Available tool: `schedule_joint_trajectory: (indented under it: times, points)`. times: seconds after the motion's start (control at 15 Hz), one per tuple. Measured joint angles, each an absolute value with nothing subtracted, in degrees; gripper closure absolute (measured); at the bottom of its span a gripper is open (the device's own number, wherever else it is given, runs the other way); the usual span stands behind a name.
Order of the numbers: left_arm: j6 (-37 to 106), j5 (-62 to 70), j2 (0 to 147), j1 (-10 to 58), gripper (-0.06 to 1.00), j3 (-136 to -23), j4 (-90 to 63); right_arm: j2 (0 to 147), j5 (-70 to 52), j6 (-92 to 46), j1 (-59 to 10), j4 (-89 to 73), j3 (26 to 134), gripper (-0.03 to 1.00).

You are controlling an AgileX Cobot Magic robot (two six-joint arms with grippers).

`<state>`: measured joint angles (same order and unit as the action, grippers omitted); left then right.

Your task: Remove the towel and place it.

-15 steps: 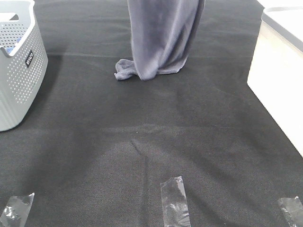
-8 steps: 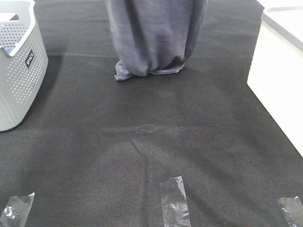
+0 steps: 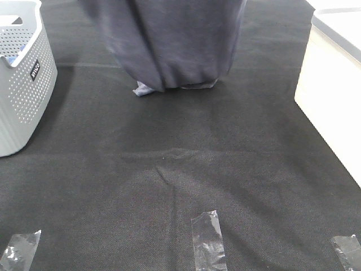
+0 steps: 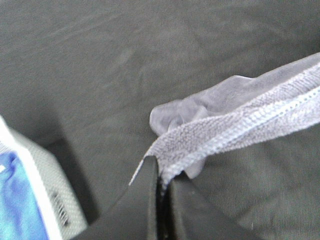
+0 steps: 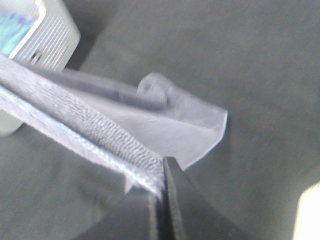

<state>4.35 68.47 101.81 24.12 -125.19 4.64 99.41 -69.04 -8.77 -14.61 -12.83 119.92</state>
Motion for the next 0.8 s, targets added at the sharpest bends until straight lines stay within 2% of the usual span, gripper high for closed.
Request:
schedule_joint_trajectory:
  times: [0.13, 0.47, 0.8]
  points:
    - [5.8, 68.2, 96.5, 24.5, 0.94, -121.5, 4.4, 96.0, -68.7, -8.9, -15.1, -13.3, 115.5, 0.95]
    - [10.6, 67.5, 89.4, 24.6, 0.94, -114.5, -0.4, 90.3, -68.6, -9.4, -15.2, -13.7, 113.0, 0.95]
    - [12.0, 66.0, 81.3, 24.7, 0.94, -100.4, -3.1, 84.8, -68.6, -9.4, -15.2, -14.9, 102.3, 0.95]
